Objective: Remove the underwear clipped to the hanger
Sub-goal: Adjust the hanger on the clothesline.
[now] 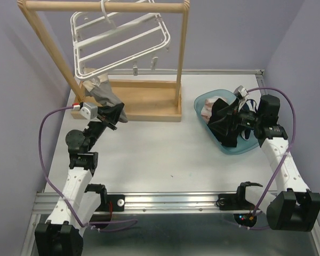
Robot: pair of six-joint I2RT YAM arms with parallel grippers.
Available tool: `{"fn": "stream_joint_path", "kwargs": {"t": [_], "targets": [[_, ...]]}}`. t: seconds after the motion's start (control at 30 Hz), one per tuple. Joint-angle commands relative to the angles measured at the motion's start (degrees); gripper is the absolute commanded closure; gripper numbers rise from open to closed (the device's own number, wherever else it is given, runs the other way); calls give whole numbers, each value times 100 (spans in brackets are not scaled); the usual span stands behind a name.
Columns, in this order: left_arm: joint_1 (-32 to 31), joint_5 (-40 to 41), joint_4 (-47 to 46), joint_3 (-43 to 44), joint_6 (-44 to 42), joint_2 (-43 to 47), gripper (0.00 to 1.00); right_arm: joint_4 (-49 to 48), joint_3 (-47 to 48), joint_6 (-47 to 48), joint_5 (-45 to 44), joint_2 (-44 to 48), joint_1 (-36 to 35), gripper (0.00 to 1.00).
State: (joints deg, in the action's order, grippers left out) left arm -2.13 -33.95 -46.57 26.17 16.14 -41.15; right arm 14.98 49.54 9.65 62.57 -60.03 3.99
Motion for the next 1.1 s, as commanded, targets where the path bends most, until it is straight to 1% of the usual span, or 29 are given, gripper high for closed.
{"fn": "stream_joint_path", "kwargs": {"t": [0.0, 0.03, 0.07, 0.3, 0.33, 0.47, 0.63, 1.07], "targets": [[-619, 117, -502, 169, -14, -227, 100, -154, -102, 116, 203, -35, -56, 0], [-735, 230, -546, 238, -32, -384, 100, -154, -111, 133, 256, -26, -56, 0], [-988, 318, -573, 274, -110, -455, 100, -162, -120, 142, 274, -18, -56, 0], [-1790, 855, -986, 546, -260, -1263, 100, -162, -137, 213, 344, -35, -56, 0], [-1982, 986, -1047, 581, -330, -1447, 100, -154, -146, 230, 361, -44, -56, 0], [-2422, 1242, -1135, 923, -497, -1931, 100, -154, -172, 274, 423, -35, -56, 0], [-2678, 1531, -1179, 1206, -621, -2336, 100, -162, -173, 309, 476, 0, -56, 0], [-2845, 1664, -1223, 1373, -682, -2591, 100, -162, -190, 336, 529, -9, -65, 0]]}}
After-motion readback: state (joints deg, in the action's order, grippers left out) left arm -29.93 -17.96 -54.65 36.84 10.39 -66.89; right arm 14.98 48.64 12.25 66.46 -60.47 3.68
